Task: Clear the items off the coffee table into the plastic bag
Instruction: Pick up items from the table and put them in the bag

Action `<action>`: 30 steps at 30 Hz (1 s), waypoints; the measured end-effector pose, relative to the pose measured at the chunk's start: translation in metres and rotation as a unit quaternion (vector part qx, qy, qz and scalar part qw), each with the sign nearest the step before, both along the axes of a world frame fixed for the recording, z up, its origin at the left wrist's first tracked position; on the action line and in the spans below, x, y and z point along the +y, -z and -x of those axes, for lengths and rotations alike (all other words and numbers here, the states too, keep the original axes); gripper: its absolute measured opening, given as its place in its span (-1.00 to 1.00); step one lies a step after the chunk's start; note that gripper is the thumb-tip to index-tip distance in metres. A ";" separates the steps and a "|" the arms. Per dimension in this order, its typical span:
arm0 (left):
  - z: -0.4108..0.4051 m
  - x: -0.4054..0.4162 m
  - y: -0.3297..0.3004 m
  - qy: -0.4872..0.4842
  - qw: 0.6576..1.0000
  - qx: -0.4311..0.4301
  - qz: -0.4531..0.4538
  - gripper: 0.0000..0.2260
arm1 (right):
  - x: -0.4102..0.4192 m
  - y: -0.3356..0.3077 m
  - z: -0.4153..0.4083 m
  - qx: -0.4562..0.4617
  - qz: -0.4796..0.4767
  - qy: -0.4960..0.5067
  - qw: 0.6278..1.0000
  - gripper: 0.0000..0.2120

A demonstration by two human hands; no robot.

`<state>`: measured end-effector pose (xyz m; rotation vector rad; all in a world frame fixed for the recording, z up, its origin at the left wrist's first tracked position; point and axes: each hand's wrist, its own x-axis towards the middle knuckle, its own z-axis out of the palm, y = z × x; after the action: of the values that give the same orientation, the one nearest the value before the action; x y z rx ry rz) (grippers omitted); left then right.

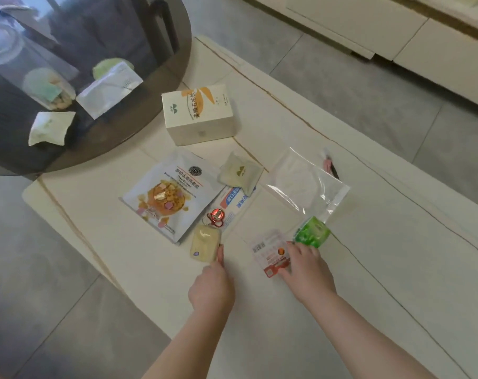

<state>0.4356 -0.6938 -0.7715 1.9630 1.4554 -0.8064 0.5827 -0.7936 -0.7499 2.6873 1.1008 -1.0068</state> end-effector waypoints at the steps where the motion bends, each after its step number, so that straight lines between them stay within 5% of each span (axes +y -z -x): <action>1: 0.000 -0.001 0.007 -0.020 1.000 -0.003 -0.005 -0.55 | 0.005 0.006 0.002 -0.011 -0.012 -0.015 1.000 -0.52; 15: 0.001 -0.001 0.016 0.029 0.999 0.006 -0.018 -0.86 | 0.030 0.037 0.021 -0.126 -0.013 -0.059 0.990 -0.18; 22: 0.002 0.013 -0.010 -0.037 0.995 -0.049 -0.077 -0.82 | 0.029 0.019 0.023 -0.010 -0.029 0.003 1.000 -0.69; 25: 0.000 0.028 -0.011 -0.073 0.991 -0.042 -0.107 -0.81 | 0.026 0.011 0.011 -0.002 -0.079 0.069 0.995 -0.70; 30: -0.002 0.038 0.008 0.018 0.992 0.003 -0.122 -0.55 | 0.016 0.013 -0.024 -0.061 -0.104 0.186 0.975 -0.69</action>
<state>0.4379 -0.6556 -0.7792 2.1731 1.5904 -0.6754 0.6070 -0.7773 -0.7627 3.1569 0.7308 -0.7888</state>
